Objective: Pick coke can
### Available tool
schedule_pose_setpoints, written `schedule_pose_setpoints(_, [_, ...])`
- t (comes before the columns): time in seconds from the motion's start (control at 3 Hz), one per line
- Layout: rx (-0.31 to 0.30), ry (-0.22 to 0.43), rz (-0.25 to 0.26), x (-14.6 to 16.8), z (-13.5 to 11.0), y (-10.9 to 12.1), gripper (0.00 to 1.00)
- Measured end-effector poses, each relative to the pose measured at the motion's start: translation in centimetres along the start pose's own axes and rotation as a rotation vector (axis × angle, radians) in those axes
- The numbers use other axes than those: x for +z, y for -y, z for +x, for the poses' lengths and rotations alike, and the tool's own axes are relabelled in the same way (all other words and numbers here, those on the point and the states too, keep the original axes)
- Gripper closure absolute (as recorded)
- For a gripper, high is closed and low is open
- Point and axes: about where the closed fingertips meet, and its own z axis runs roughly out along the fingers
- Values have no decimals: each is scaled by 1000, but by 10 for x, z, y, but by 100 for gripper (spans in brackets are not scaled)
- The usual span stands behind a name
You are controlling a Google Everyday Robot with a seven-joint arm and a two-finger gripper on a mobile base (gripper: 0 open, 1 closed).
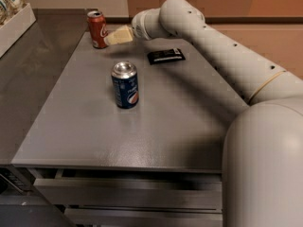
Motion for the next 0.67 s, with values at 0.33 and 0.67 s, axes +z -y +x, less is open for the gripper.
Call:
schedule_pose_setpoints(0.33, [-19, -8, -33, 17, -7, -4, 0])
schedule_pose_setpoints(0.67, [-31, -26, -48, 32, -8, -7, 0])
